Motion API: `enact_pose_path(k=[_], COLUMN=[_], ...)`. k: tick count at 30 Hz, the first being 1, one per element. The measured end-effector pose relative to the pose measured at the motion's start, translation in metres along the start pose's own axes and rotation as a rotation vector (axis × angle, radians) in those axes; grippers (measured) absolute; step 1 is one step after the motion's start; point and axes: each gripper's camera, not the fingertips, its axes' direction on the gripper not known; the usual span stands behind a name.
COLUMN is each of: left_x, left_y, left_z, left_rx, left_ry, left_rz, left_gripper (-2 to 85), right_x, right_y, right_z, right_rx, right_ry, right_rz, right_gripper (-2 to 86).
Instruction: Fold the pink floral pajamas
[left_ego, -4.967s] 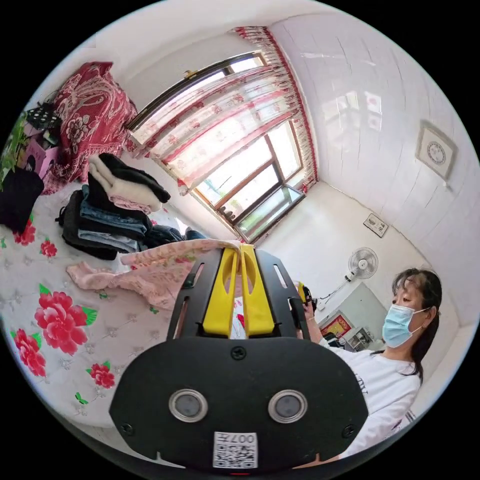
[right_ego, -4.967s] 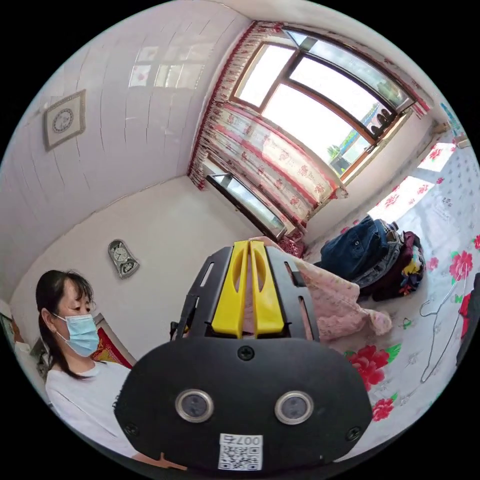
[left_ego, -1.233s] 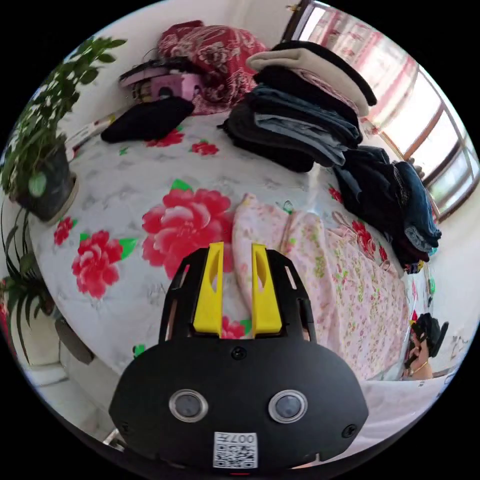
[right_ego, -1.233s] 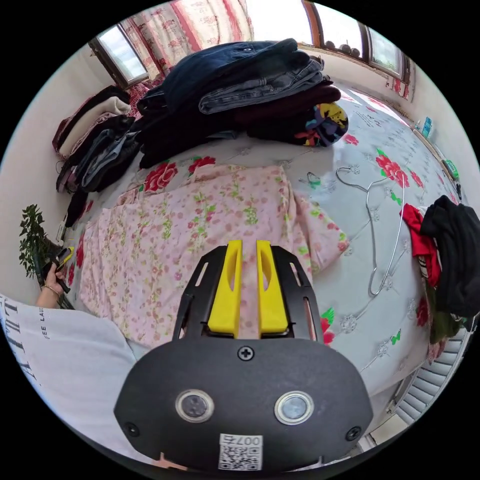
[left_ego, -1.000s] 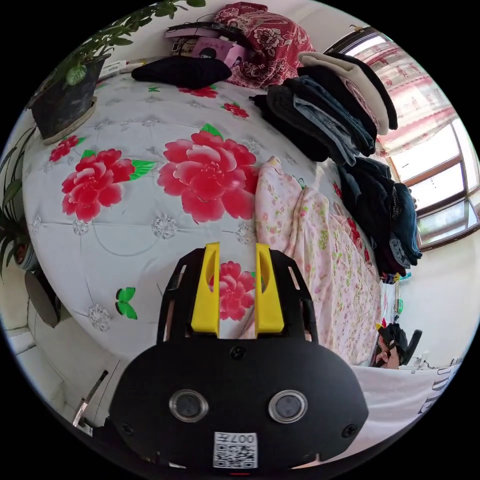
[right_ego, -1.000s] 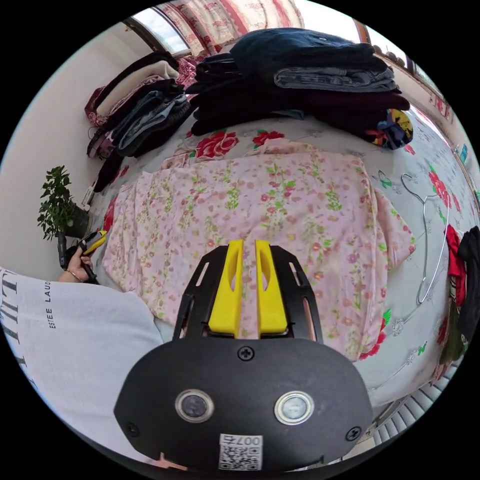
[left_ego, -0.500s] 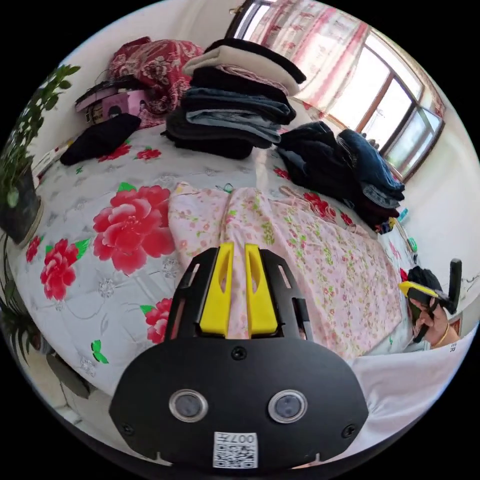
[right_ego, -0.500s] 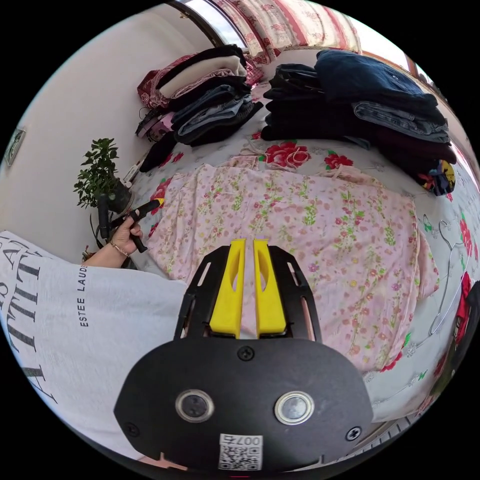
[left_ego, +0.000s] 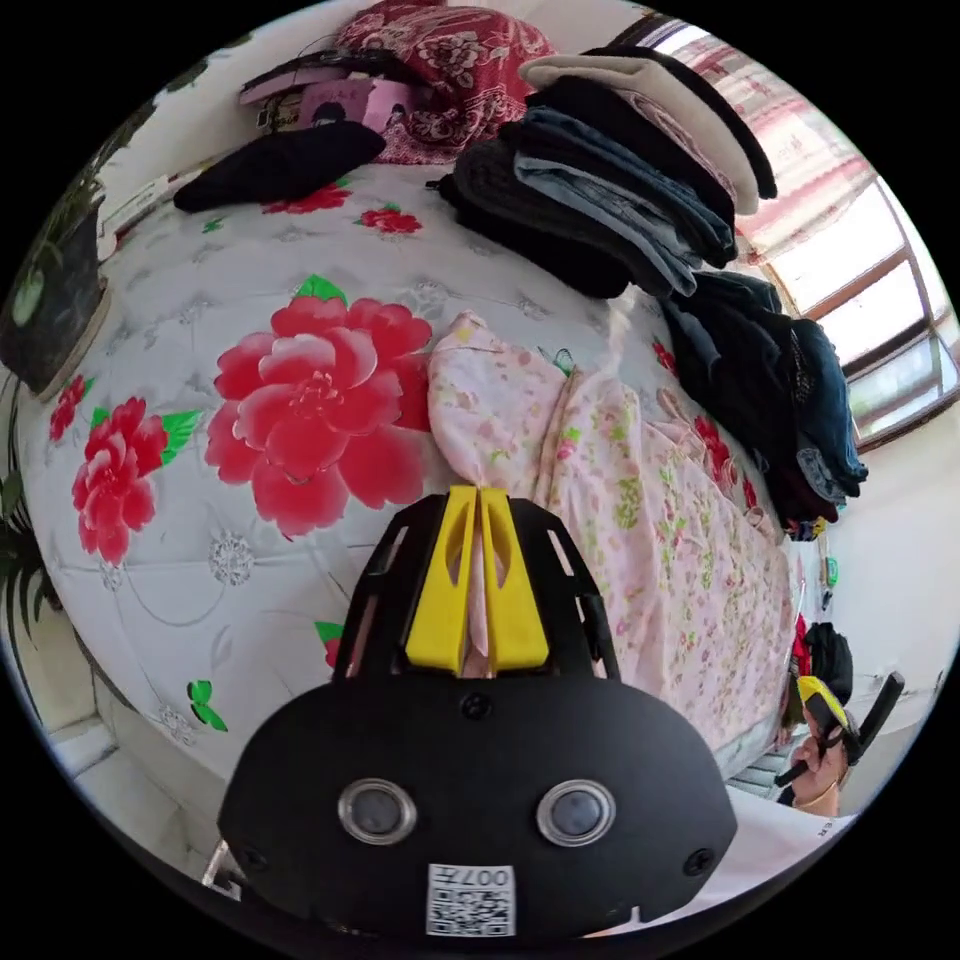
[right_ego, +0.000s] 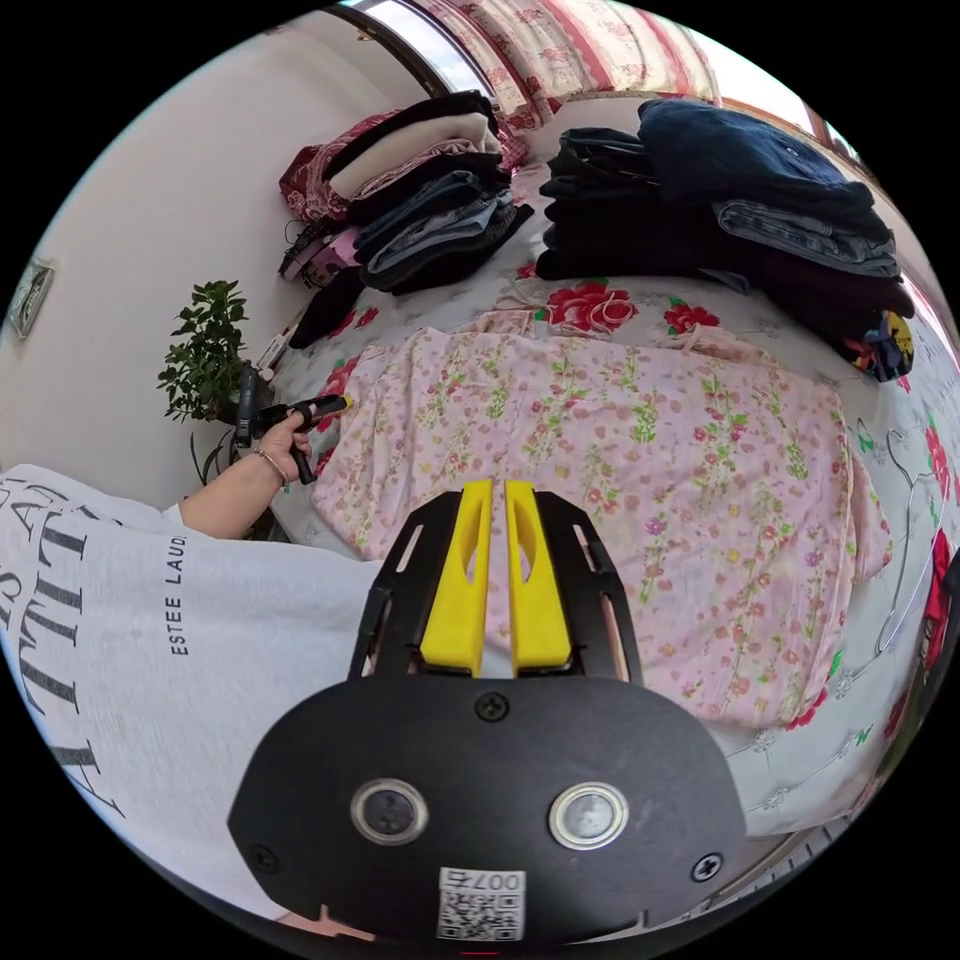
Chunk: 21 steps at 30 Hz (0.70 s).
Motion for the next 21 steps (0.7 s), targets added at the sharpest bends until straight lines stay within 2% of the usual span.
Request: enact_pose_path(k=[2, 4, 7, 9, 13, 17, 21], left_x=[0.060, 0.143, 0.201, 0.207, 0.167, 0.130, 0.108], left_y=[0.007, 0.042, 0.095, 0.111, 0.116, 0.110, 0.091], left_z=[-0.010, -0.006, 0.015, 0.023, 0.001, -0.005, 0.028], left_rx=[0.057, 0.082, 0.064, 0.054, 0.083, 0.089, -0.038], left_ry=[-0.071, -0.104, -0.078, -0.133, -0.027, -0.024, 0.054], left_rz=[0.242, 0.579, 0.820, 0.804, 0.633, 0.579, 0.449], left_gripper=[-0.5, 0.1, 3.3, 3.9, 5.6, 7.7, 10.3], right_x=[0.001, 0.005, 0.009, 0.008, 0.001, 0.003, -0.001], right_y=[0.003, 0.007, 0.010, 0.009, 0.007, 0.004, -0.025], right_z=[-0.003, -0.002, 0.003, 0.004, 0.003, 0.009, 0.022], right_rx=[0.005, -0.006, -0.028, -0.027, -0.032, -0.037, -0.037], right_ry=[0.001, -0.006, -0.035, -0.054, -0.056, -0.072, -0.120], right_rz=[0.008, 0.029, 0.058, 0.064, 0.030, 0.026, -0.013], right_gripper=[0.0, -0.1, -0.1, -0.2, -0.1, 0.3, 1.2])
